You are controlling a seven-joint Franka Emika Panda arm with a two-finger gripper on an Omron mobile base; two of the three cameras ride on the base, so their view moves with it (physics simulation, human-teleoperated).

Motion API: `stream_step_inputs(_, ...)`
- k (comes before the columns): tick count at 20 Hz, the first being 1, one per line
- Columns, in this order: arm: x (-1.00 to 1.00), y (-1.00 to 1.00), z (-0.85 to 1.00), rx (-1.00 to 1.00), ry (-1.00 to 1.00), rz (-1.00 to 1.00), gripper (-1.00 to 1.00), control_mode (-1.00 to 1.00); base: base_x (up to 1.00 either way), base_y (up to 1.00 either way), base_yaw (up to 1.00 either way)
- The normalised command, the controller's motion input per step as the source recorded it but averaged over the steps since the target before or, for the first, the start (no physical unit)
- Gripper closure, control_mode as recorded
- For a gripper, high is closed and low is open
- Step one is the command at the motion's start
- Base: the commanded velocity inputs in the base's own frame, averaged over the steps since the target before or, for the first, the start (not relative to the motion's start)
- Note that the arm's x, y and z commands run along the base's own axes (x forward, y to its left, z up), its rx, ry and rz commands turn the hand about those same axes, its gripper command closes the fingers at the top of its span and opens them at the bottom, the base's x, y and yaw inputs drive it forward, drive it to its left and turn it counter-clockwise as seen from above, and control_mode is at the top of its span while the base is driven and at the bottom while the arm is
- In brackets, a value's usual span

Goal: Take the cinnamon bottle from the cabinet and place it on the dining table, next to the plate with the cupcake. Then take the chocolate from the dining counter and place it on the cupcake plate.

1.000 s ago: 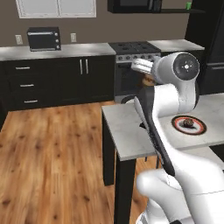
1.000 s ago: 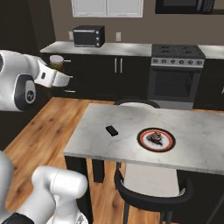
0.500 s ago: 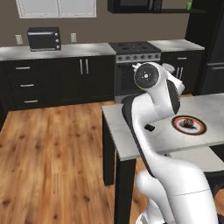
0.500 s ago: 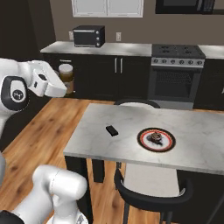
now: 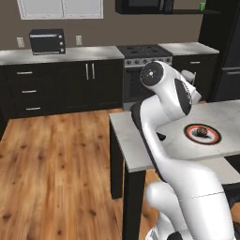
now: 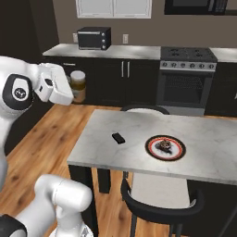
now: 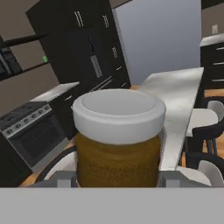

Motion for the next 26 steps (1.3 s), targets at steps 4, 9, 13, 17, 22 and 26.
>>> stream_step_inputs(4,0.15,-0.09,0.00,0.07,0.10,-0.30,1.00,-1.00,0.00,0.00,0.00)
stream_step_inputs(9,0.01,-0.05,-0.15,0.03,0.05,-0.28,1.00,-1.00,0.00,0.00,0.00)
stream_step_inputs(13,0.00,-0.04,-0.32,0.00,0.00,-0.24,1.00,-1.00,0.00,0.00,0.00)
stream_step_inputs(17,0.00,-0.21,-0.70,0.02,0.07,-0.23,1.00,-1.00,0.00,0.00,0.00)
stream_step_inputs(22,-0.01,-0.59,-0.53,0.16,0.08,-0.10,1.00,-1.00,0.00,0.00,0.00)
stream_step_inputs(26,-0.06,-0.66,-0.45,0.16,0.04,0.00,1.00,-1.00,0.00,0.00,0.00)
